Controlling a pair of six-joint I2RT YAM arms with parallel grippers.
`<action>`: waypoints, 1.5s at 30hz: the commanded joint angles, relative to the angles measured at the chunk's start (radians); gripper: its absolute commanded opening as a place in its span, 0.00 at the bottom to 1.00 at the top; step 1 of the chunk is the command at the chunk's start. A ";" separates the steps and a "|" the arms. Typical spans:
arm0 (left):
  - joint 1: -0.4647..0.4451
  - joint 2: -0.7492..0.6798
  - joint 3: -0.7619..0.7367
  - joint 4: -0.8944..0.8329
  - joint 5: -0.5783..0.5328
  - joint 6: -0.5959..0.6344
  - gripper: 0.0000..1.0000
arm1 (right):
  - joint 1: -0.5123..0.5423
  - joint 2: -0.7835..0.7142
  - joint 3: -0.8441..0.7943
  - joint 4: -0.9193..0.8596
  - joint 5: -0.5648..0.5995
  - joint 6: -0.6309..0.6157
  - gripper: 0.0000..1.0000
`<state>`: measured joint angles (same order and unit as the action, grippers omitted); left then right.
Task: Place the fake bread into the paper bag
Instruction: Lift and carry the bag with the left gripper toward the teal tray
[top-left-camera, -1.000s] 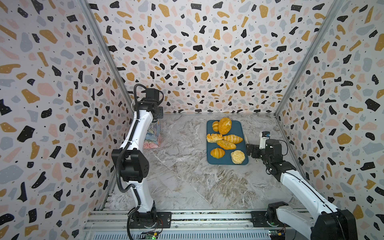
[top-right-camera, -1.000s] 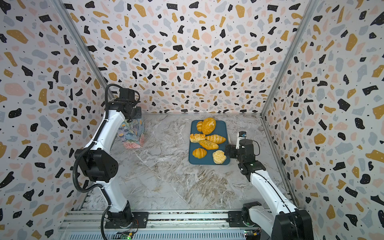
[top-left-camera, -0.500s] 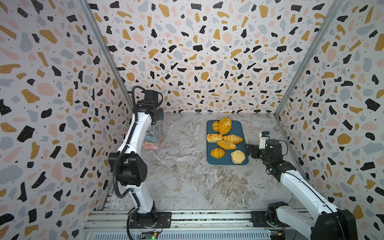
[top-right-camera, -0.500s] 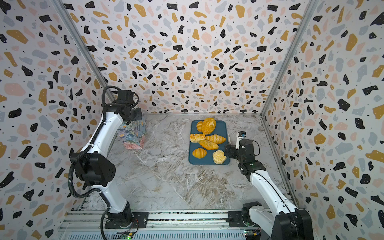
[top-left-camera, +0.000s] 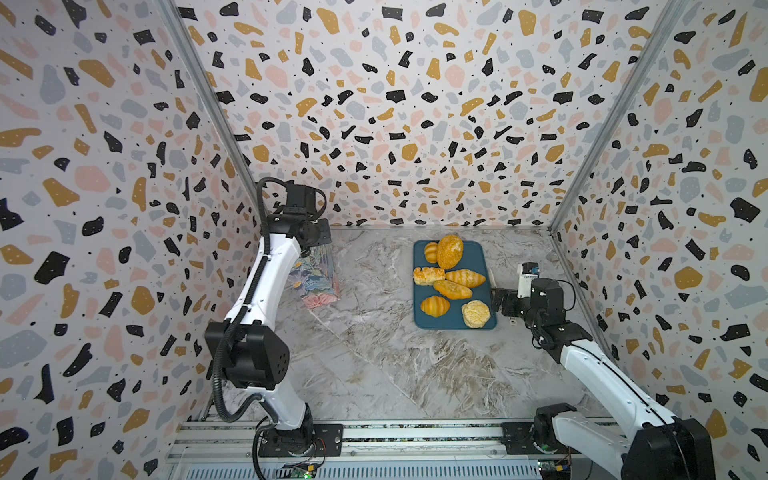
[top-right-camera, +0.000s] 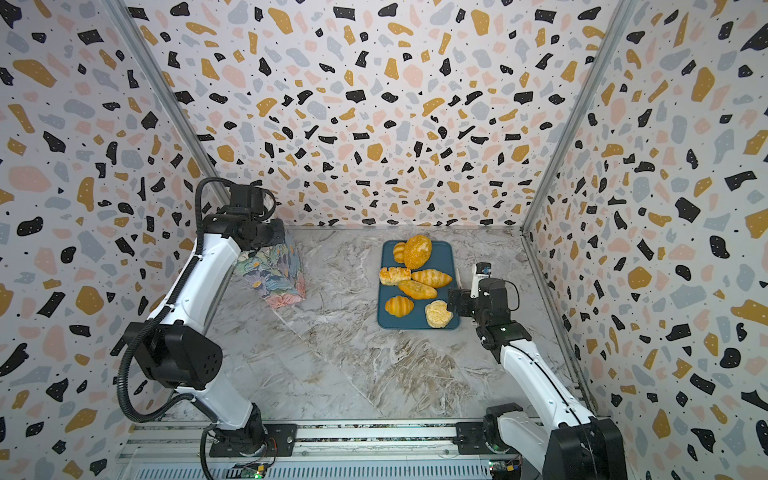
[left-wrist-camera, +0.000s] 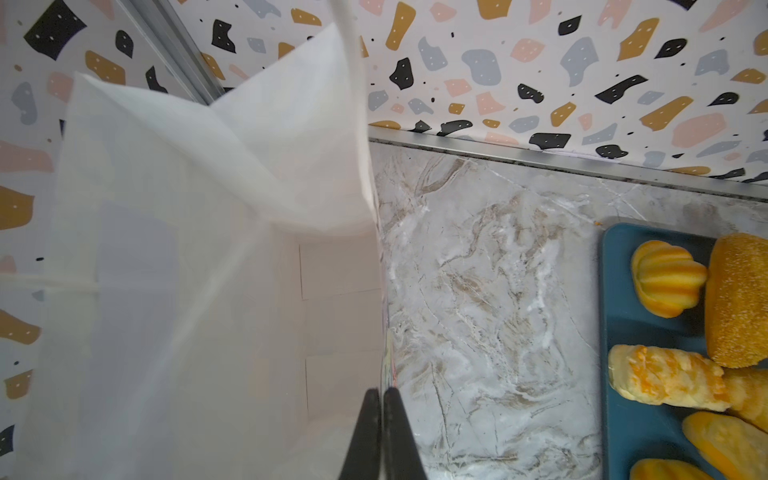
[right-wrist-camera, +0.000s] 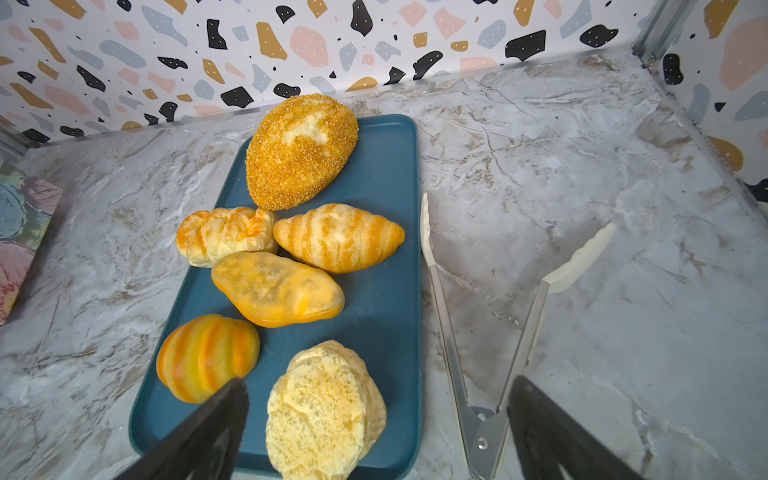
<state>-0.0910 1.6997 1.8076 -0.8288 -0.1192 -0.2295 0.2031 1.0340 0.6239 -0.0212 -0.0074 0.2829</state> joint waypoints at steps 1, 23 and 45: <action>-0.012 -0.039 0.001 0.011 0.026 -0.024 0.00 | 0.002 -0.015 -0.008 0.017 0.000 0.006 0.99; -0.235 -0.124 -0.136 0.076 0.035 -0.193 0.00 | 0.003 -0.038 -0.029 0.021 0.006 0.007 0.99; -0.391 -0.086 -0.159 0.131 0.066 -0.307 0.00 | 0.001 -0.070 -0.036 0.022 -0.004 -0.001 0.99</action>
<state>-0.4747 1.6108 1.6341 -0.7311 -0.0776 -0.5163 0.2031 0.9932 0.5915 -0.0074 -0.0078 0.2832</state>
